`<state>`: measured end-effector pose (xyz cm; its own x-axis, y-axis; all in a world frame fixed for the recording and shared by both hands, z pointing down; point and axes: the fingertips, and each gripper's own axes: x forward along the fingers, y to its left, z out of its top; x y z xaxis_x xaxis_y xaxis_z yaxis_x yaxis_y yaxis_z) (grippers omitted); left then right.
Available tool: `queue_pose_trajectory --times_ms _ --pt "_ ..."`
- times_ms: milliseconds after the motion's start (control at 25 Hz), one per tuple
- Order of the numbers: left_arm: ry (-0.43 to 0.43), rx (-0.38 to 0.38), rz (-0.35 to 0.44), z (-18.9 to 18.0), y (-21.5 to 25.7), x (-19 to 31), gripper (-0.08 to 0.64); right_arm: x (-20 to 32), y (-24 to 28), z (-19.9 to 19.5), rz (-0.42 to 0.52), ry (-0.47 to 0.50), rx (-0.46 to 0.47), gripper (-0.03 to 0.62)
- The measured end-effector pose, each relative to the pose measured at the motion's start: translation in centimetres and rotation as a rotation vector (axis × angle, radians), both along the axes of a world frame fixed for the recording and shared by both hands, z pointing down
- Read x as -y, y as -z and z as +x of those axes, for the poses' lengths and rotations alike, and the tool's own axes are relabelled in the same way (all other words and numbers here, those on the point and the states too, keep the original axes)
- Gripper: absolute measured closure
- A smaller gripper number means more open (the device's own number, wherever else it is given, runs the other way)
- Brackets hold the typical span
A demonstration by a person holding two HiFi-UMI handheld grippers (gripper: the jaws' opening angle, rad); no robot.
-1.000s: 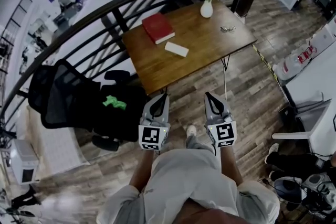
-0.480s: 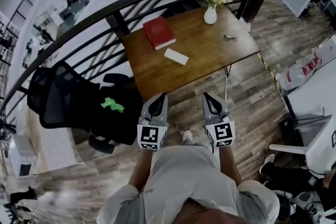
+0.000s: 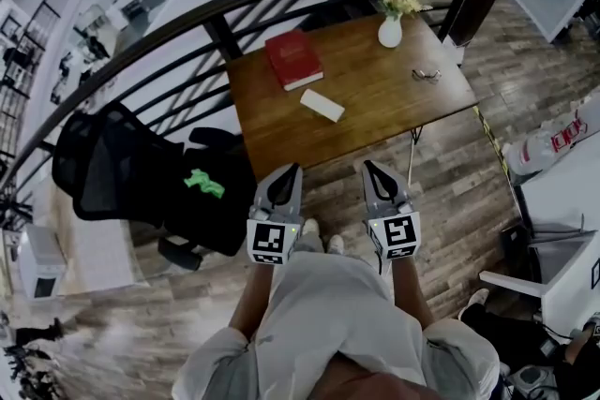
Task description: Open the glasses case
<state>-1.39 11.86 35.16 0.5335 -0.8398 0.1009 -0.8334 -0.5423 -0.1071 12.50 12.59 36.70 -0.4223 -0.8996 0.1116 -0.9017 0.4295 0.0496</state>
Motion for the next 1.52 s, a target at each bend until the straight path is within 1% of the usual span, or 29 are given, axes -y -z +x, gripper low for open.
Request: queue_pose_trajectory --times_ms 240,440,600,1000,1200,1520 --pt "0.007 -0.001 0.002 0.3 -0.3 2.0 0.540 1.7 -0.6 0.4 -0.012 0.002 -0.002 0.589" --pt "0.009 -0.017 0.013 0.3 -0.2 4.0 0.540 3.6 -0.5 0.5 -0.007 -0.001 -0.016 0.589" --pt "0.012 -0.034 0.015 0.0 -0.2 6.3 0.540 5.9 -0.3 0.2 -0.002 -0.003 -0.025 0.589" --pt "-0.014 -0.034 0.007 0.0 -0.5 12.9 0.540 12.1 -0.5 0.0 -0.012 -0.027 -0.028 0.589" --pt "-0.028 -0.023 -0.004 0.0 -0.5 16.1 0.540 15.2 -0.6 -0.1 -0.030 -0.041 -0.022 0.589" --pt "-0.053 -0.034 -0.019 -0.6 -1.0 21.2 0.540 19.9 -1.0 -0.8 -0.052 -0.067 -0.040 0.589"
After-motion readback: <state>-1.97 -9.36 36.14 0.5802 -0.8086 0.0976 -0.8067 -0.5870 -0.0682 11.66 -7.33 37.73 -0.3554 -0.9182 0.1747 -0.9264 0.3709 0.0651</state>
